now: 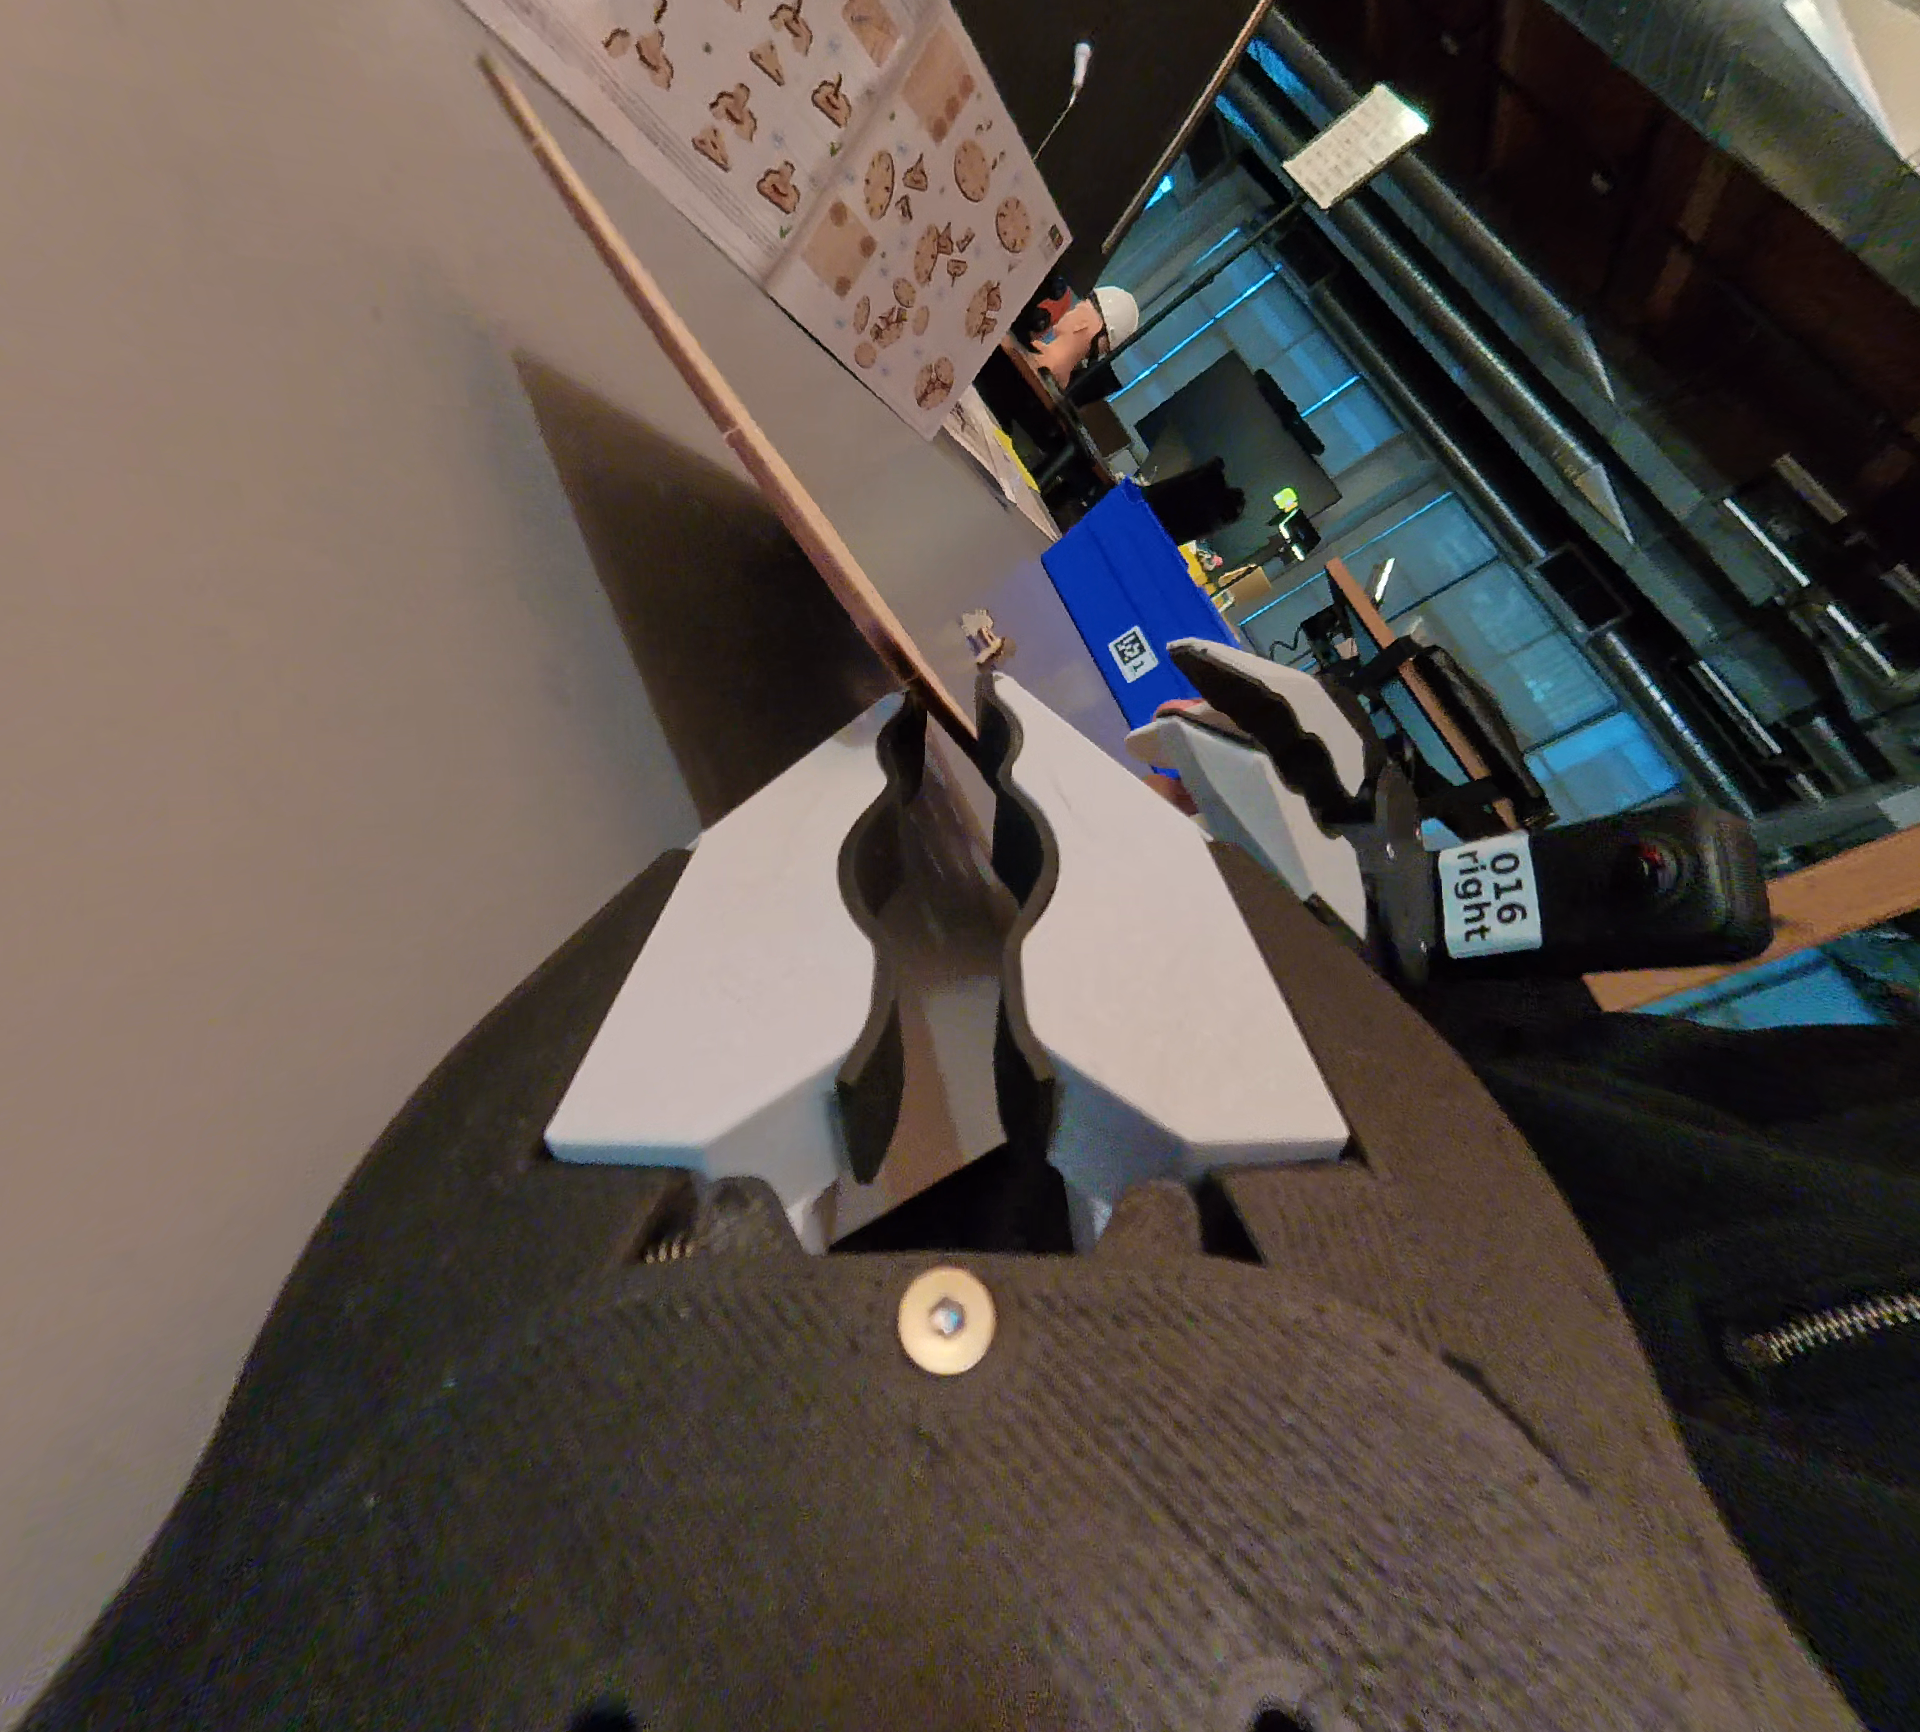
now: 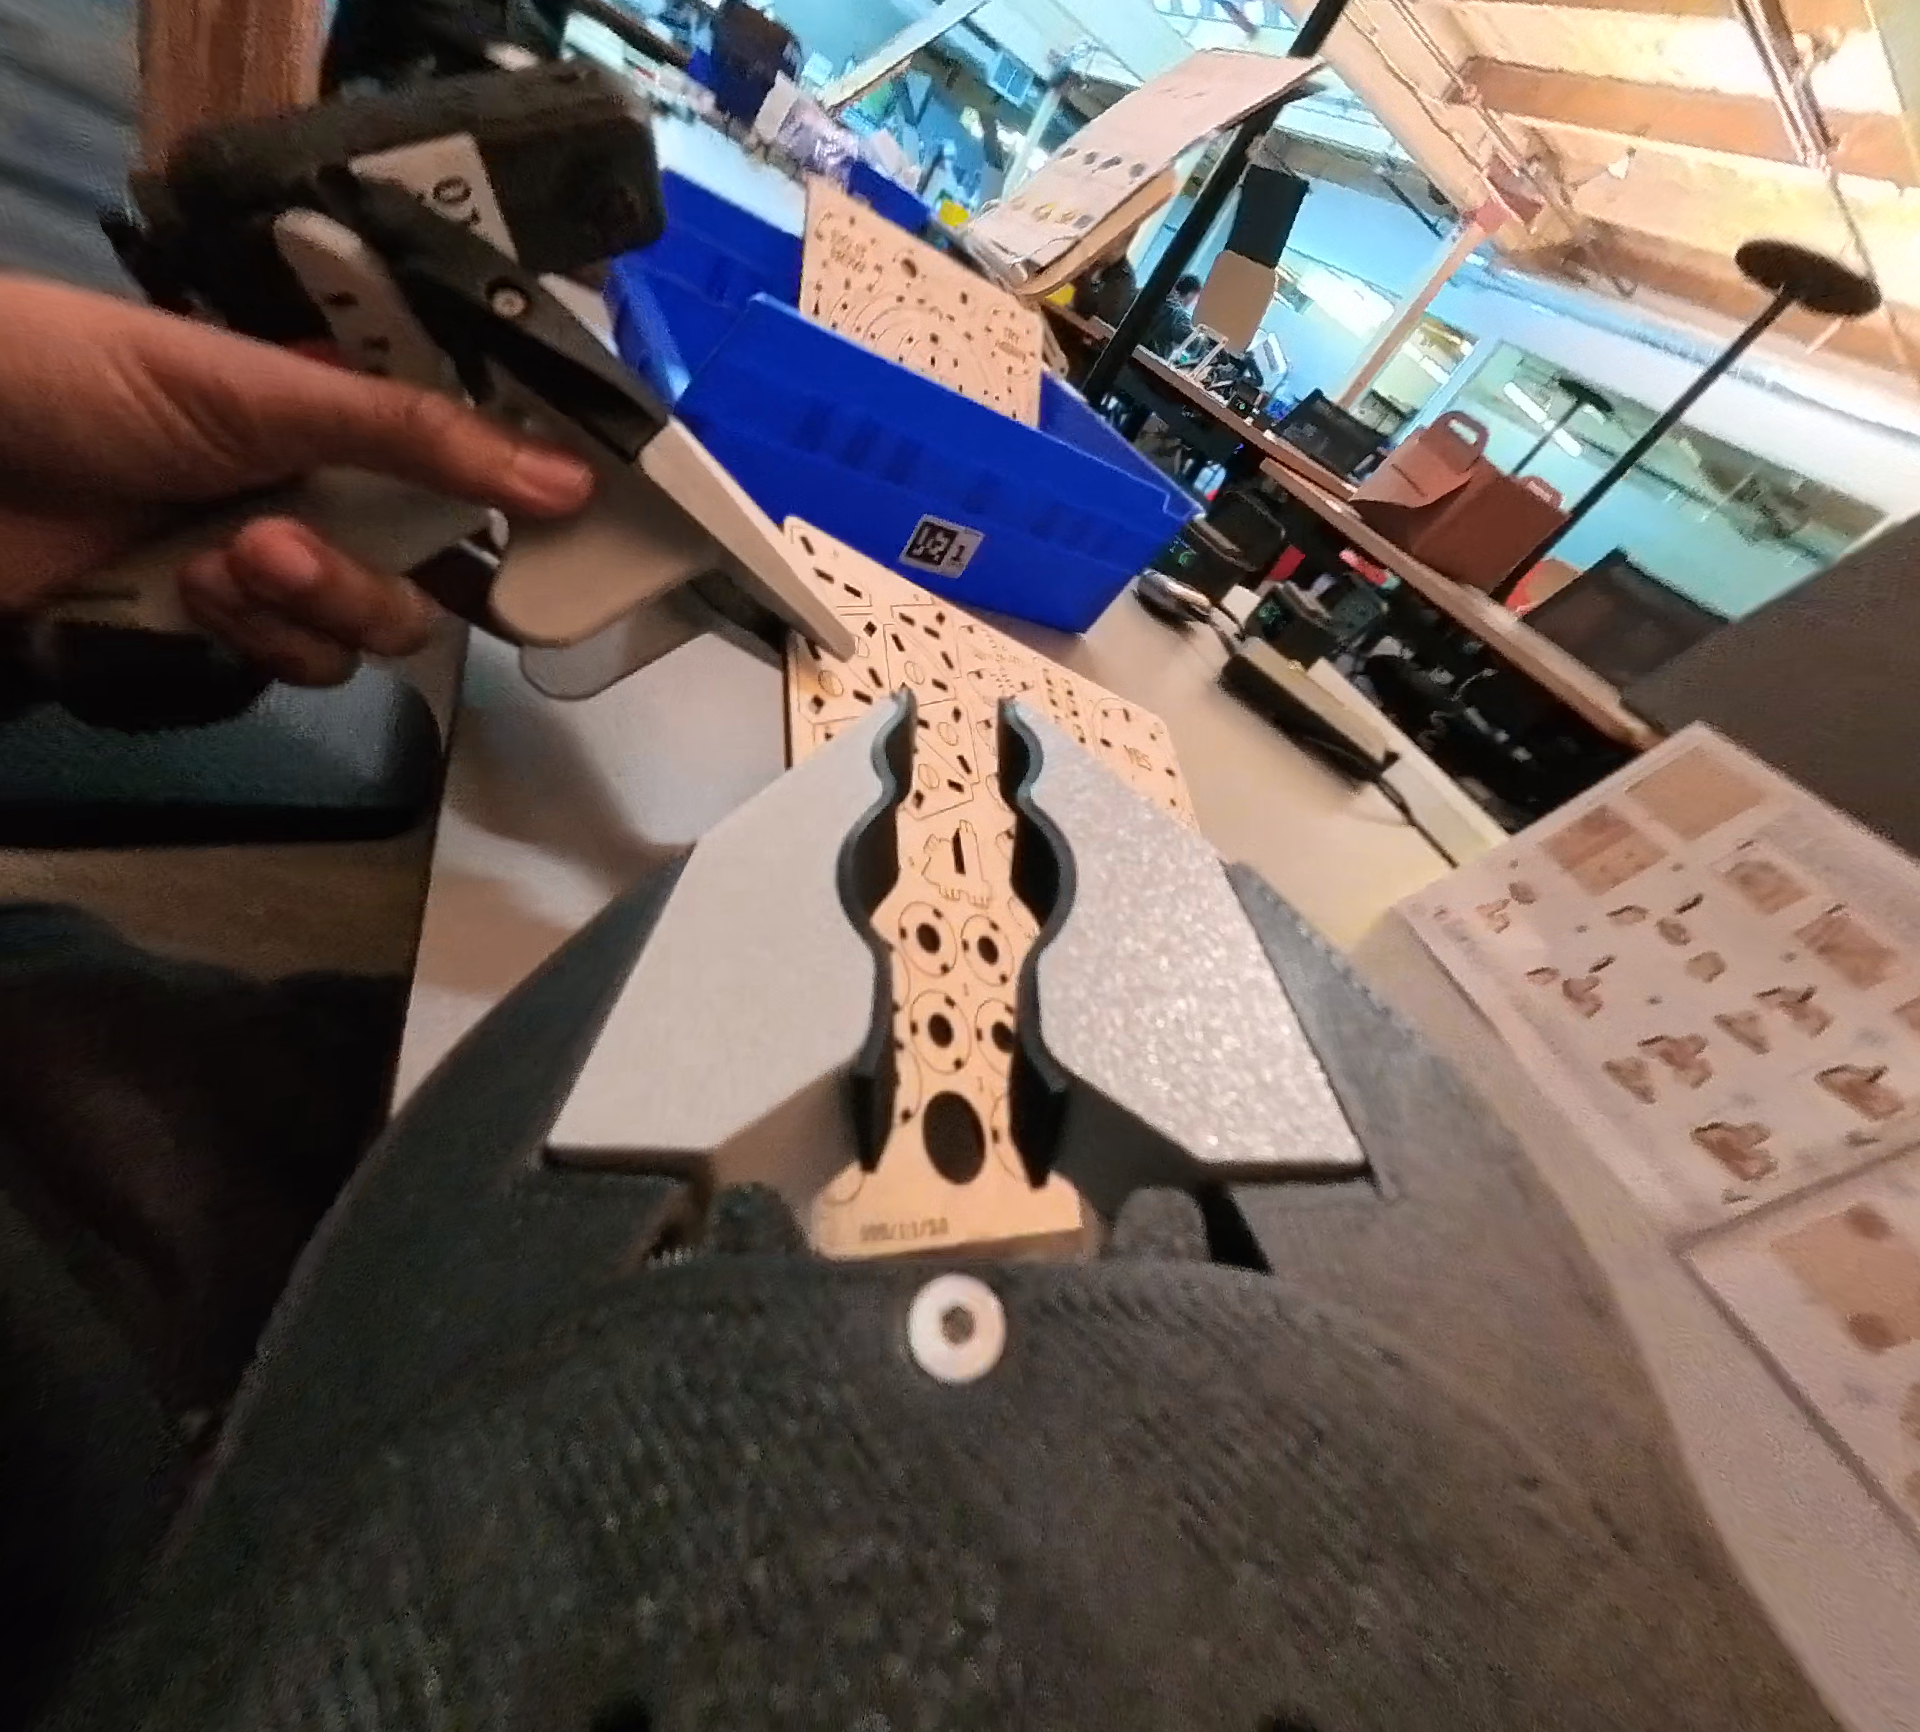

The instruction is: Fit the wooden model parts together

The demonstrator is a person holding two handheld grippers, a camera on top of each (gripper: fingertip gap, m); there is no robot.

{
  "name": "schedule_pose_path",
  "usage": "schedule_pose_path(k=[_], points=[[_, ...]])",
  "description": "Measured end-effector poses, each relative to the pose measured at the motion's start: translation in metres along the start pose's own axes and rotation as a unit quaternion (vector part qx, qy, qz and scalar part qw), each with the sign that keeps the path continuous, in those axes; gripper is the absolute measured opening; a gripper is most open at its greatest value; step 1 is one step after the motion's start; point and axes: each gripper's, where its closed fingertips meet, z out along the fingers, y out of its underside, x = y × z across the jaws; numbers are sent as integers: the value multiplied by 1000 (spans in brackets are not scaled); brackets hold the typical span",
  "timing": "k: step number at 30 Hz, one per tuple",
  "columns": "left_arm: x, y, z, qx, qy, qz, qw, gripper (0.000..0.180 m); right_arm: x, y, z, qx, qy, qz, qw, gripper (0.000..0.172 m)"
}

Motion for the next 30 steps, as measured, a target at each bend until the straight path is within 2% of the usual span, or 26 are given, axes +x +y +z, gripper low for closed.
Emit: schedule_pose_path(k=[7,12,30], points=[[-4,-32,11,28,10,25,999,10,42,9,-10,20,45,155,987,15],[-10,-46,25,40,25,33,998,10,58,14,-15,36,42,239,970,16],[-15,-45,34,29,33,25,999,10,54,13,-13,34,35,231,972,15]])
